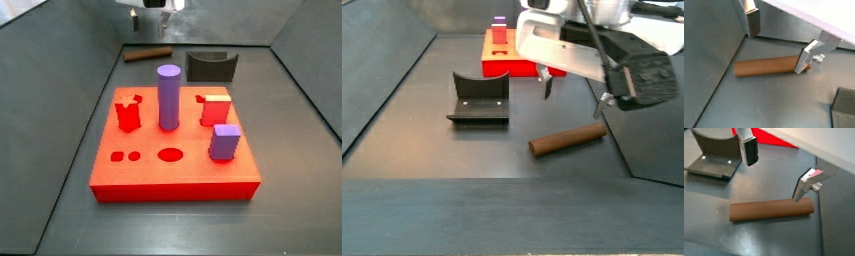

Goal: Pick up the oval object. Move up. Place the oval object on the fixture. Regrasp the oval object. Move to above the board. Insert the oval object.
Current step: Pick up the oval object.

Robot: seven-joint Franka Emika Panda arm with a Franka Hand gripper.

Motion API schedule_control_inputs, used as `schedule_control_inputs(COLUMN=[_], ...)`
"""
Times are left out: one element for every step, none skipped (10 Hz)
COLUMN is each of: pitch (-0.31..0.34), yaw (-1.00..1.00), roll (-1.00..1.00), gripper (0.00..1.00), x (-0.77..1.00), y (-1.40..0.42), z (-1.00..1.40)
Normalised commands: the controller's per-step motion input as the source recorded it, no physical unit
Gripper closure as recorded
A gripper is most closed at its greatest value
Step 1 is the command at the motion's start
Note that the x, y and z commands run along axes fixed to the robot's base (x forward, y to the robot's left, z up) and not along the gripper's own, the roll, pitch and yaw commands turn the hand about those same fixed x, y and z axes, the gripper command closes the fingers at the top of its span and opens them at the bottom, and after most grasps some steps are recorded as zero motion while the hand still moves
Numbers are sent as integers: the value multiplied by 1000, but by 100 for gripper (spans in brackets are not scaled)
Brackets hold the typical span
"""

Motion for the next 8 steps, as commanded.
schedule_control_inputs(pitch=[0,0,0,0,37,47,27,47], yaw=[-491,-489,-489,-486,-486,-449,-394,-371], roll=[-366,-366,-364,-363,-359,-434,-500,-500], gripper=[0,0,0,0,0,0,0,0], x=[497,509,511,514,529,466,300,274], y=[0,0,0,0,34,66,71,97], z=[-180,-191,-194,-234,-303,-211,-60,-80])
